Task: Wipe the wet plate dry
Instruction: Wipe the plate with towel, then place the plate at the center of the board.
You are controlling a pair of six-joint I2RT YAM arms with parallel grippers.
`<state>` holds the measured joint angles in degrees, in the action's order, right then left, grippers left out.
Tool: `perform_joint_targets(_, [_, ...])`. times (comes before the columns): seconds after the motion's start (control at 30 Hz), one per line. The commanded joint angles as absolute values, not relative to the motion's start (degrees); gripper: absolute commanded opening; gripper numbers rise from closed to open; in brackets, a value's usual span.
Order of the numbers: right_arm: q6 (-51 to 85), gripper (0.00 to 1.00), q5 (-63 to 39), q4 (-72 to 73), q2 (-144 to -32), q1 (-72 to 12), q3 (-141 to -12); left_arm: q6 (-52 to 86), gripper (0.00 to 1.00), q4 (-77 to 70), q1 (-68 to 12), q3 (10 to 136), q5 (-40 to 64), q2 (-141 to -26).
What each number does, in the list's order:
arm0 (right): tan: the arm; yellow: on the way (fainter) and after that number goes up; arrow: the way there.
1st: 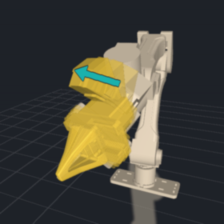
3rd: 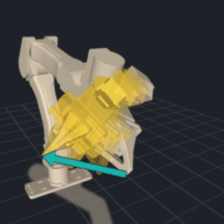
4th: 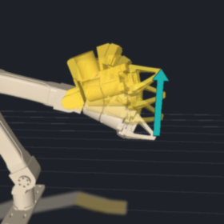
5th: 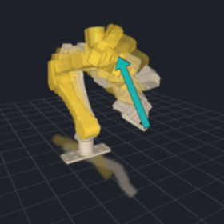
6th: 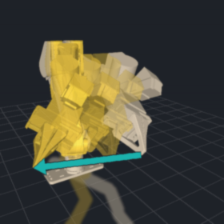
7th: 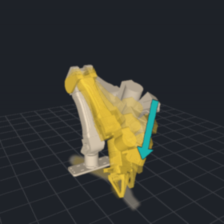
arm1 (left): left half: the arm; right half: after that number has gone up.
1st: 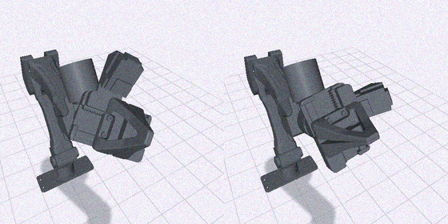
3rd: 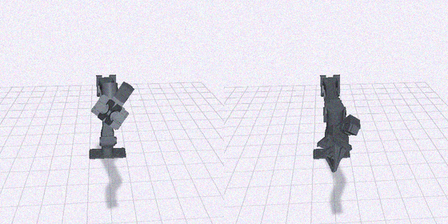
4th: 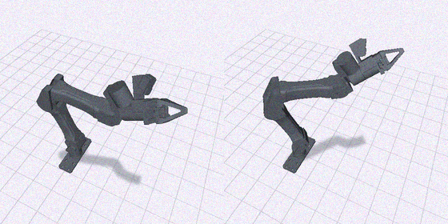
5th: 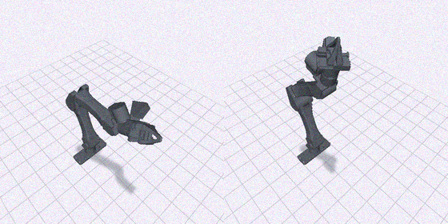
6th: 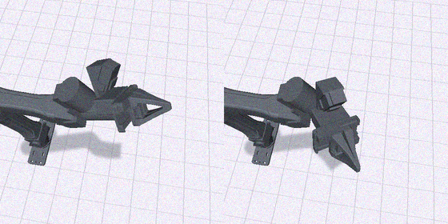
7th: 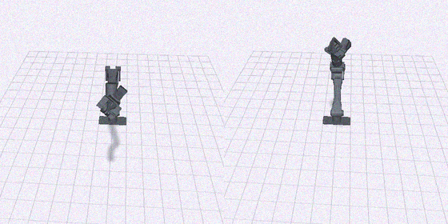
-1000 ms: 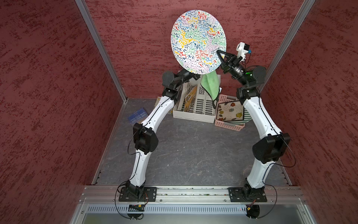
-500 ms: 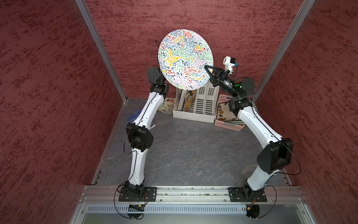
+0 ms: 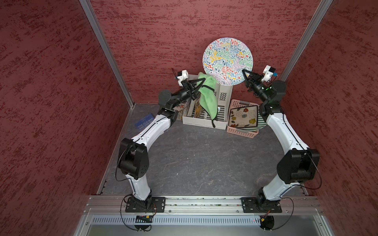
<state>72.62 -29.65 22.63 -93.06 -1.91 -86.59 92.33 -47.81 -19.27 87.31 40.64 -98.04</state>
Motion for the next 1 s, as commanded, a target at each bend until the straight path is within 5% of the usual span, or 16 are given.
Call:
perform_joint_targets(0.0, [64.46,0.0,-33.19,18.69,-82.23,-3.04,-78.07,74.87,0.0,-35.57,-13.26,85.59,44.74,-88.2])
perform_joint_targets(0.1, [51.77,0.0,-37.3,5.4,-74.94,-5.12,-69.08,45.75,0.0,4.42,-11.8,91.31,40.71,-82.62])
perform_joint_targets(0.2, [35.32,0.0,-41.57,-9.17,-72.83,-9.39,-66.24,30.87,0.0,21.42,-12.55,96.42,35.33,-83.35])
perform_joint_targets(0.33, [24.24,0.0,-42.41,-19.07,-75.05,-14.72,-63.33,28.09,0.0,23.22,-12.66,95.55,35.34,-84.11])
perform_joint_targets(0.67, [19.82,0.0,-40.7,-14.88,-93.84,-22.47,-64.16,28.28,0.0,21.24,-13.08,90.11,35.14,-82.63])
perform_joint_targets(0.97, [18.26,0.03,-28.32,-20.2,-103.44,-22.66,-61.3,28.87,0.0,20.78,-13.97,86.47,34.05,-81.69])
